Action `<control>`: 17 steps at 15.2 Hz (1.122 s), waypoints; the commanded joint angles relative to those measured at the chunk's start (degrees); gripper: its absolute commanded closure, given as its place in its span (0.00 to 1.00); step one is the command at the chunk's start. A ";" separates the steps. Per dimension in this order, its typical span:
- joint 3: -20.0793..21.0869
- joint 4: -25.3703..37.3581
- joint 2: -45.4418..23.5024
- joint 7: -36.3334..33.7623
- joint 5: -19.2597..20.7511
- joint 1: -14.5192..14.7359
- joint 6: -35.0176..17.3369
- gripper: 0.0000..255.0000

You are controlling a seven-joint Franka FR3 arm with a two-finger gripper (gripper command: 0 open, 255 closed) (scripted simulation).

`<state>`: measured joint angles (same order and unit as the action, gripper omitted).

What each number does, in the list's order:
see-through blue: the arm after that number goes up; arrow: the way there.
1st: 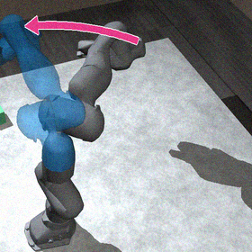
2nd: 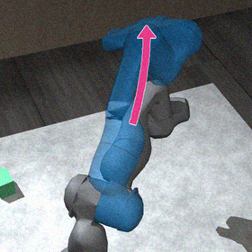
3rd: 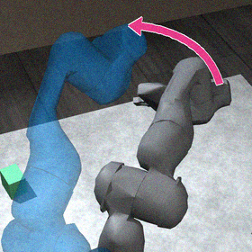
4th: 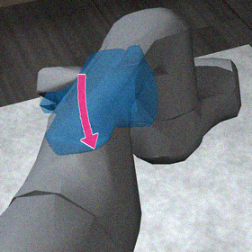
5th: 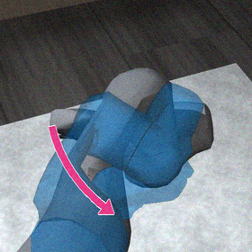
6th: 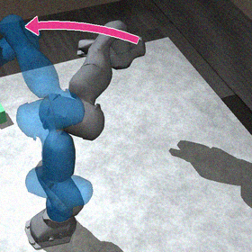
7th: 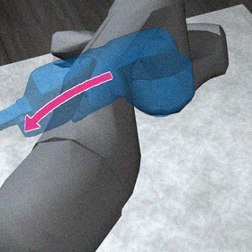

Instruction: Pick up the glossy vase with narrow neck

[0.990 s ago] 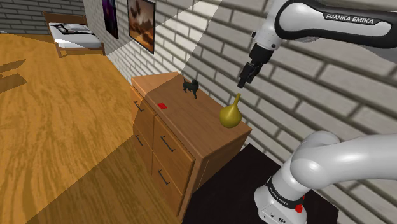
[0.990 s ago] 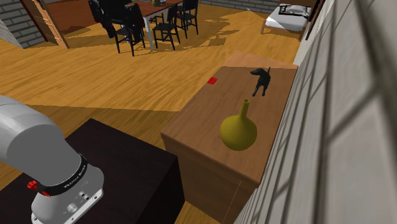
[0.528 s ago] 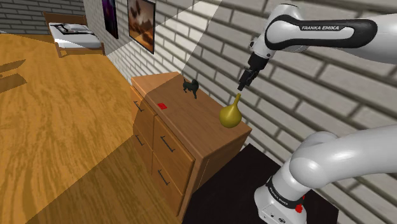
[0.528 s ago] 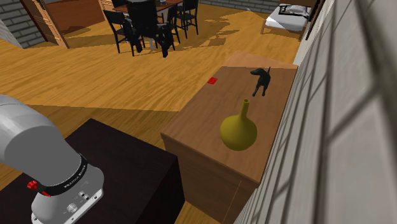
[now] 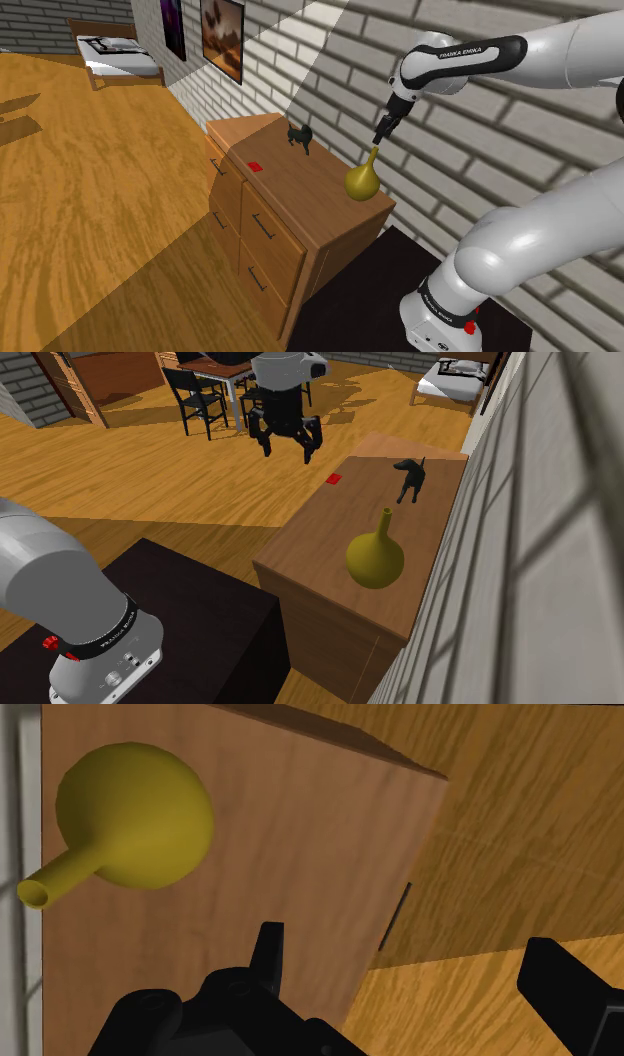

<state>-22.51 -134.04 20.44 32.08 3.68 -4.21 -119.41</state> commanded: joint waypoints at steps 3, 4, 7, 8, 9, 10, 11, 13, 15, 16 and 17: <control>-3.94 3.73 -7.68 5.98 -2.53 0.14 -3.77 0.00; -4.88 4.89 -9.82 7.65 -3.55 0.15 -4.59 0.00; -7.30 8.82 -16.54 12.97 -7.39 -0.10 -6.58 0.00; -7.93 10.29 -18.87 14.82 -8.90 -0.33 -7.07 0.00; -8.44 11.85 -21.25 16.68 -10.51 -0.68 -7.46 0.00; -8.82 13.48 -23.64 18.54 -12.17 -1.16 -7.76 0.00; -9.07 15.20 -26.06 20.36 -13.86 -1.75 -7.96 0.00; -9.20 18.90 -30.90 23.82 -17.20 -3.28 -8.08 0.00; -8.86 22.92 -35.68 26.90 -20.29 -5.26 -7.87 0.00; -8.58 25.06 -38.05 28.27 -21.72 -6.35 -7.65 0.00; -8.21 27.29 -40.40 29.52 -23.03 -7.52 -7.38 0.00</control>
<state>-30.99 -109.52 -17.23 59.97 -17.71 -10.44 -127.33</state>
